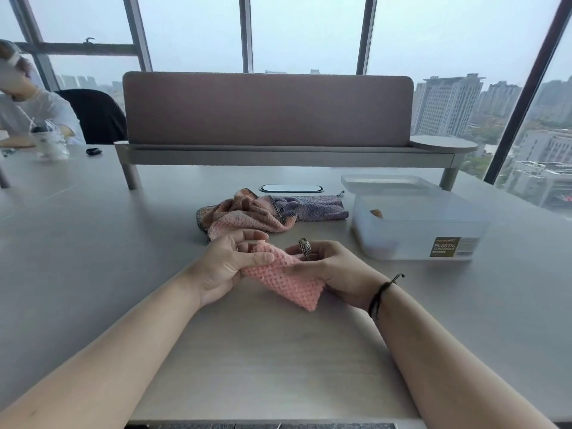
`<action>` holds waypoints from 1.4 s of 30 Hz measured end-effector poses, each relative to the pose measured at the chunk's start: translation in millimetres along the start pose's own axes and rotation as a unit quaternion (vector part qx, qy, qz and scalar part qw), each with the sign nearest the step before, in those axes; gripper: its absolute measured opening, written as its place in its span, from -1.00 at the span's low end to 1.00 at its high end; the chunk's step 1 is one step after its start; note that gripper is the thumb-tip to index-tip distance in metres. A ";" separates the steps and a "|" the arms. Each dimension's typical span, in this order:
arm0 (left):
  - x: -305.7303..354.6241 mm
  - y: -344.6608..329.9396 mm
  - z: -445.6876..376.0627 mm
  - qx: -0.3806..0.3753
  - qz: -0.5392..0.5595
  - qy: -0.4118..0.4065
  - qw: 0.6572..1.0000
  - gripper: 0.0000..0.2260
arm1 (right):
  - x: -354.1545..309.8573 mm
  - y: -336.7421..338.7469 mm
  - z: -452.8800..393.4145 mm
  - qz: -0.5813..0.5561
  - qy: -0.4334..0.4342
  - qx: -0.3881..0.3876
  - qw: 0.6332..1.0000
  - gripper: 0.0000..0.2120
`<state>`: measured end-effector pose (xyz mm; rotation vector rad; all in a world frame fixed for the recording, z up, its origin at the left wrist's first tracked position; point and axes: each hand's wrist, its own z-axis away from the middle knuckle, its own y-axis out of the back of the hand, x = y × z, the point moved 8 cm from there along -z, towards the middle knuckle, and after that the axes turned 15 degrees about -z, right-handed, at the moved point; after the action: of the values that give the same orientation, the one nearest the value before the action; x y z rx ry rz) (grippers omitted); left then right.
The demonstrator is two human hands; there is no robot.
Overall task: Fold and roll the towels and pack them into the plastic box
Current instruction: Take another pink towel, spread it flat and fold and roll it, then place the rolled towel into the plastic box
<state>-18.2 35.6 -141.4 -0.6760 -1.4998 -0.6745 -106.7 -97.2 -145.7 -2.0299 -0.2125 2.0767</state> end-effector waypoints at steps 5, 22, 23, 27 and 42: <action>33.8 -27.7 -19.9 -0.013 -0.038 0.005 0.999 -0.56 | -15.2 3.1 7.3 0.052 0.004 0.014 0.999 -0.73; 95.7 -155.1 -167.7 0.069 -0.039 -0.020 0.997 -0.84 | -138.9 168.1 17.3 0.217 0.065 0.268 0.936 -0.58; 95.2 -159.4 -174.3 0.072 -0.037 -0.023 0.996 -0.87 | -144.7 179.5 18.9 0.220 0.061 0.281 0.932 -0.59; 91.3 -162.3 -187.4 0.118 -0.171 -0.057 0.977 -0.96 | -163.4 225.7 18.2 0.259 0.018 0.337 0.905 -0.62; 75.0 -172.3 -183.5 0.074 -0.428 -0.233 0.870 -0.87 | -118.8 241.7 -15.9 0.658 -0.265 0.131 0.692 -0.80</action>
<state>-31.6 -214.8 -62.9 0.0037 -2.3046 -1.0883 -104.2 -362.2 -94.8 -1.2928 1.8660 3.0274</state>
